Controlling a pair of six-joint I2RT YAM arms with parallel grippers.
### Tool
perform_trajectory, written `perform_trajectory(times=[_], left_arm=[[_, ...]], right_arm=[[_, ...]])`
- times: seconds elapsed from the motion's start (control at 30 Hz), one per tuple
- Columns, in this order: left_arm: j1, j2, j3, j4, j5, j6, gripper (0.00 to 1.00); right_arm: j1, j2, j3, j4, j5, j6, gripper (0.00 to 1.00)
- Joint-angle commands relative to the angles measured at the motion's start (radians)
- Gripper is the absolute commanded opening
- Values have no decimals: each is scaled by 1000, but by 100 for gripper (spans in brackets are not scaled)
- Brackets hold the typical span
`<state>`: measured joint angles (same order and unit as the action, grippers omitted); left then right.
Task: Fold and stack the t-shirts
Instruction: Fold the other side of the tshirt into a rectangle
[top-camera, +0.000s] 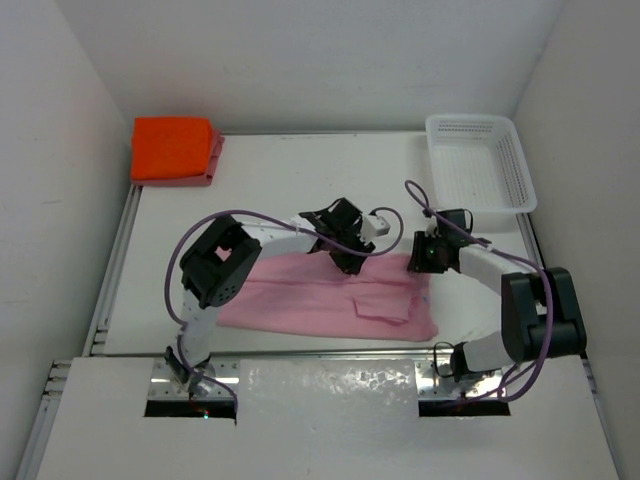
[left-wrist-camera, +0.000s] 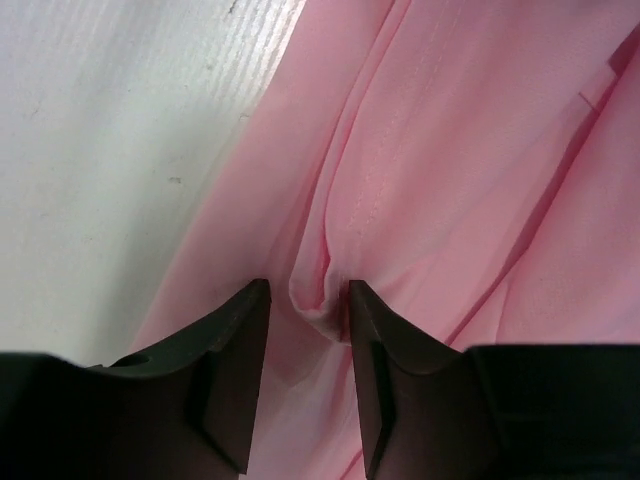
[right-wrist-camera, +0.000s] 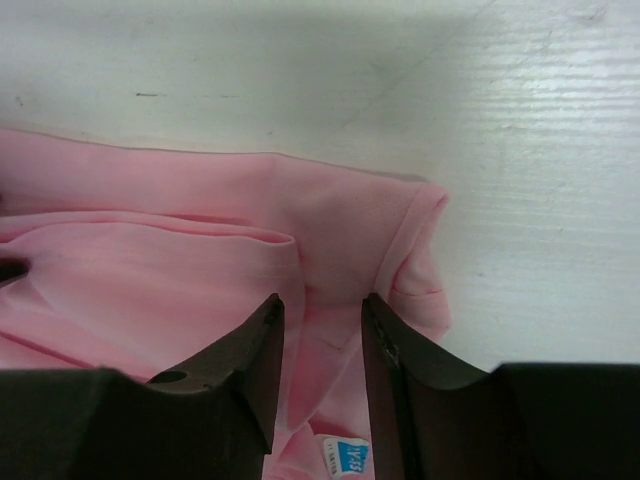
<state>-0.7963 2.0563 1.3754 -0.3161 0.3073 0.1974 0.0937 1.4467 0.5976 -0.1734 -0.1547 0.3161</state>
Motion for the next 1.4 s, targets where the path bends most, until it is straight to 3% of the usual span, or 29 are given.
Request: perform_trajectory(times=[0.0, 0.23, 0.27, 0.33, 0.37, 0.4, 0.5, 0.63, 0.67, 0.77, 0.93, 1.1, 1.23, 1.33, 1.37], left_arm=[[6, 1, 36, -29, -65, -10, 37], [6, -67, 119, -106, -76, 19, 46], [6, -85, 135, -142, -35, 22, 56], [6, -111, 184, -181, 21, 30, 60], [6, -140, 197, -199, 47, 39, 84], [6, -153, 220, -242, 76, 48, 85], [75, -215, 243, -346, 72, 69, 84], [303, -350, 124, -400, 41, 146, 55], [410, -370, 94, -409, 14, 167, 53], [625, -386, 16, -448, 6, 238, 55], [842, -412, -143, -362, 12, 315, 66], [873, -381, -229, -296, 21, 320, 68], [875, -358, -297, -194, -2, 312, 68], [876, -315, -328, -175, -46, 312, 66], [879, -311, -335, -169, -51, 312, 66]], right_arm=[[-2, -34, 59, 20, 55, -23, 36], [-2, -132, 140, -101, 136, -77, 39], [-2, -158, 158, -153, 153, -74, 41], [-2, -184, 168, -210, 153, -46, 45], [-3, -209, 171, -271, 170, -31, 49], [-3, -221, 168, -305, 170, -16, 55], [-14, -271, 140, -444, 144, 78, 62], [-20, -377, 27, -560, 69, 139, 65], [-20, -406, 10, -574, 44, 150, 65], [-20, -417, -38, -620, -6, 152, 64], [-20, -436, -99, -617, -22, 159, 61], [-20, -407, -215, -494, -46, 198, 54], [-20, -370, -268, -414, 24, 213, 50], [-20, -344, -289, -353, 49, 212, 42], [-22, -330, -291, -339, 56, 216, 34]])
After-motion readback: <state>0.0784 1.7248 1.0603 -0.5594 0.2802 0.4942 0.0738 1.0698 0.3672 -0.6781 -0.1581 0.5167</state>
